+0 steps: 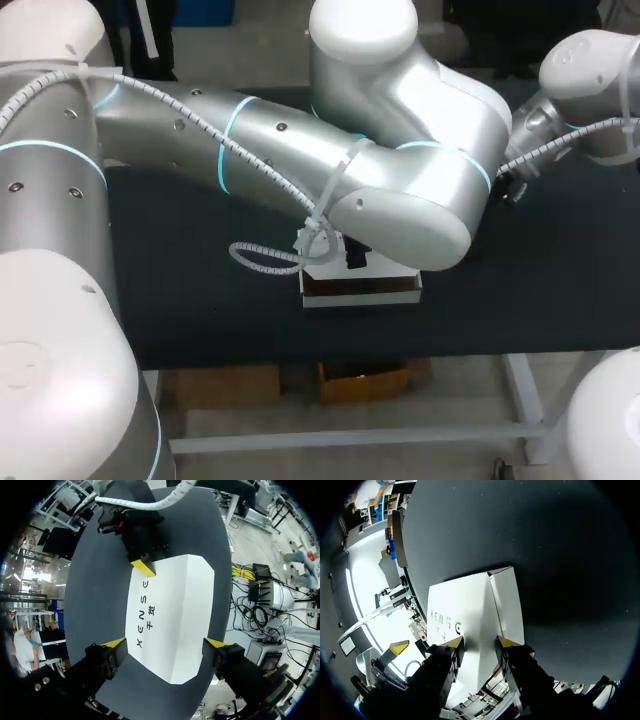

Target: Assemble the packaging by folding the flat box into shape, placing the metal phone stand inside, and closing the box properly

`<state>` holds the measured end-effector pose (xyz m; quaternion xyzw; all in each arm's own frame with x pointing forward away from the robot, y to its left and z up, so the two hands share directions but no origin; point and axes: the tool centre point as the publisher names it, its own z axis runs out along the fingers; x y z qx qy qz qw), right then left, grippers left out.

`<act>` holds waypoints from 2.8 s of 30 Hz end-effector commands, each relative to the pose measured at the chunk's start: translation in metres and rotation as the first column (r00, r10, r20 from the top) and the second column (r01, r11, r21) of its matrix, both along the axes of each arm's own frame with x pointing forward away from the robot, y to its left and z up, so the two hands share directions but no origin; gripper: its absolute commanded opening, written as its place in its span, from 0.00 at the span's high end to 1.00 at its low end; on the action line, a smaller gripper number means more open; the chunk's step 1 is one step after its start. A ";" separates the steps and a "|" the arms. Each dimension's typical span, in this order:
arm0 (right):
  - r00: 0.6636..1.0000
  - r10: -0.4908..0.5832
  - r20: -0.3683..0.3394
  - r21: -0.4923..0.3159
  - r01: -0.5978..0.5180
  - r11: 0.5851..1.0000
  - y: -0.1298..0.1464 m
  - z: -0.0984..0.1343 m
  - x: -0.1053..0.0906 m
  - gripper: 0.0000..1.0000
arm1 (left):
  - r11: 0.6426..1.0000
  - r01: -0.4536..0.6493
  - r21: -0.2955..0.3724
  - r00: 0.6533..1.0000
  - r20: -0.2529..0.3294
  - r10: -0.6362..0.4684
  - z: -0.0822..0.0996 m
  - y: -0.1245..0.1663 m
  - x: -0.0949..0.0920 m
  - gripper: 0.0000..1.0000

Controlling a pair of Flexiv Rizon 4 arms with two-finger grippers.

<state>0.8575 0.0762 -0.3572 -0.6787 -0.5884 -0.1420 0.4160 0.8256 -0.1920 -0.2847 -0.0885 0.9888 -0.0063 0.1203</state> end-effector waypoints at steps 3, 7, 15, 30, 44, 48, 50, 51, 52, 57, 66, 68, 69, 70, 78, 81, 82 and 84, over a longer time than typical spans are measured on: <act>1.000 0.004 -0.004 0.005 -0.004 1.000 0.000 -0.001 0.002 0.62 | 1.000 -0.018 0.010 1.000 -0.019 0.018 -0.006 0.000 0.003 0.00; 1.000 0.004 -0.004 0.005 -0.004 1.000 0.000 -0.001 0.002 0.62 | 1.000 -0.020 -0.003 0.999 -0.038 0.020 -0.007 0.004 0.008 0.00; 1.000 0.004 -0.004 0.005 -0.004 1.000 0.000 -0.001 0.002 0.62 | 1.000 -0.018 -0.005 0.999 -0.041 0.018 -0.012 0.010 0.006 0.29; 1.000 0.004 -0.004 0.005 -0.004 1.000 0.000 -0.001 0.002 0.63 | 1.000 -0.015 0.013 0.999 -0.038 0.016 -0.020 0.017 0.009 0.38; 1.000 0.004 -0.004 0.005 -0.004 1.000 0.000 -0.001 0.002 0.64 | 1.000 -0.021 -0.008 0.999 -0.024 0.021 -0.007 0.020 0.000 0.36; 1.000 0.004 -0.004 0.005 -0.004 1.000 0.000 -0.001 0.002 0.64 | 1.000 -0.016 -0.015 1.000 -0.026 0.015 -0.006 0.020 -0.002 0.36; 1.000 0.004 -0.004 0.005 -0.004 1.000 0.000 -0.001 0.002 0.64 | 1.000 -0.013 -0.016 0.999 -0.032 0.013 -0.007 0.019 -0.004 0.37; 1.000 0.004 -0.004 0.005 -0.004 1.000 0.000 -0.001 0.002 0.64 | 1.000 -0.008 -0.026 0.999 -0.042 0.007 -0.008 0.019 -0.004 0.38; 1.000 0.004 -0.004 0.005 -0.004 1.000 0.000 -0.001 0.002 0.64 | 1.000 -0.008 -0.027 0.999 -0.045 0.007 -0.008 0.019 -0.005 0.38; 1.000 0.004 -0.004 0.005 -0.004 1.000 0.000 -0.001 0.002 0.64 | 0.999 -0.004 -0.043 0.997 -0.073 0.001 -0.012 0.018 -0.007 0.38; 1.000 0.004 -0.004 0.005 -0.004 1.000 0.000 -0.001 0.002 0.64 | 0.999 0.001 -0.053 0.995 -0.102 -0.007 -0.021 0.018 -0.009 0.38; 1.000 0.004 -0.004 0.005 -0.004 1.000 0.000 -0.001 0.002 0.64 | 0.998 0.003 -0.058 0.994 -0.110 -0.010 -0.024 0.018 -0.009 0.38; 1.000 0.004 -0.004 0.005 -0.004 1.000 0.000 -0.001 0.002 0.64 | 0.998 0.003 -0.058 0.994 -0.112 -0.010 -0.025 0.018 -0.009 0.37; 1.000 0.004 -0.004 0.005 -0.004 1.000 0.000 -0.001 0.002 0.64 | 0.998 0.004 -0.058 0.993 -0.116 -0.010 -0.027 0.018 -0.009 0.36; 1.000 0.004 -0.004 0.005 -0.004 1.000 0.000 -0.001 0.002 0.65 | 0.998 0.002 -0.064 0.991 -0.131 -0.011 -0.033 0.017 -0.009 0.36; 1.000 0.004 -0.004 0.005 -0.004 1.000 0.000 -0.001 0.002 0.65 | 0.998 -0.005 -0.059 0.991 -0.132 -0.003 -0.035 0.018 -0.007 0.36; 1.000 0.004 -0.004 0.005 -0.004 1.000 0.000 -0.001 0.002 0.65 | 0.998 -0.005 -0.060 0.991 -0.132 -0.003 -0.036 0.018 -0.007 0.36; 1.000 0.004 -0.004 0.005 -0.004 1.000 0.000 -0.001 0.002 0.65 | 0.998 -0.007 -0.058 0.992 -0.130 -0.001 -0.036 0.018 -0.006 0.36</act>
